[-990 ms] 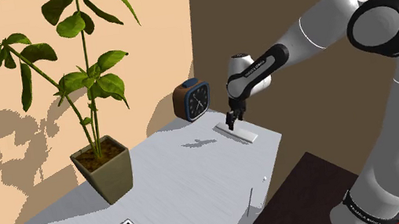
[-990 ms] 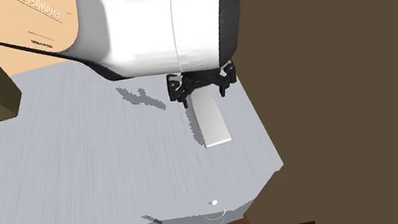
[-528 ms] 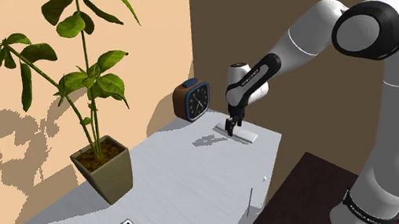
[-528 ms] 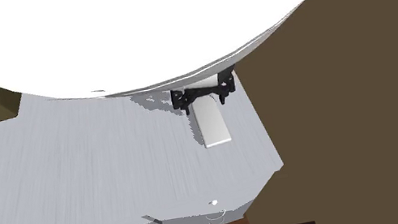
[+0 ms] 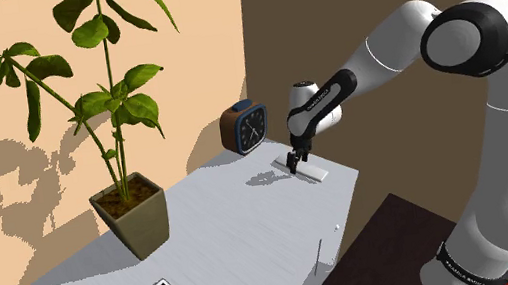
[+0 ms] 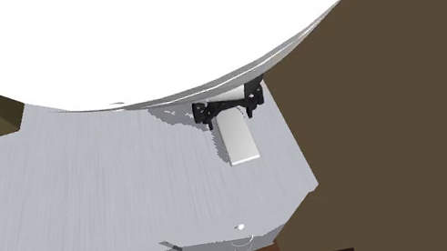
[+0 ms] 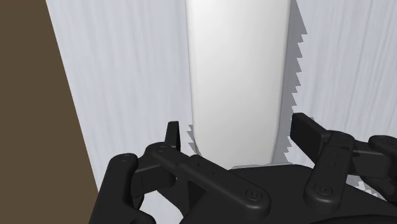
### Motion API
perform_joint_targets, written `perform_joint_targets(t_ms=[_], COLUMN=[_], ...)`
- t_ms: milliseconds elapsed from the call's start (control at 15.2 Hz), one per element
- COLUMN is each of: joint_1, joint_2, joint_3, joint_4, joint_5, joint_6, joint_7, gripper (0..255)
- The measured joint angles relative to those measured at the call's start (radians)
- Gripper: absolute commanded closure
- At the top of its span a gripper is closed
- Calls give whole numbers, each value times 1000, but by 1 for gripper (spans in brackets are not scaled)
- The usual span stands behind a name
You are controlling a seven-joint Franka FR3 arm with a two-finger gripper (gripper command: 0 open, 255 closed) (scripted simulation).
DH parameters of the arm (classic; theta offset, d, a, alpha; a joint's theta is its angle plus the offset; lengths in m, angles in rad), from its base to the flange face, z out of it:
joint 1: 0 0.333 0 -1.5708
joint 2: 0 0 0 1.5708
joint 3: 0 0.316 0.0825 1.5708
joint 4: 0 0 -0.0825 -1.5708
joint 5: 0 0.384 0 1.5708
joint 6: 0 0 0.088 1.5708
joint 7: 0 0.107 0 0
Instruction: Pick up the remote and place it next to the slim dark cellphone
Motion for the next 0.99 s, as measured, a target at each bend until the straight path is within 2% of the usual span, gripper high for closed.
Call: perform_joint_targets(t_ms=[660,990], joint_1=[0,4], joint_2=[0,-42], joint_3=[0,-4], joint_4=[0,7], joint_5=[0,-9], joint_6=[0,-48], joint_7=[0,8], gripper=[255,255])
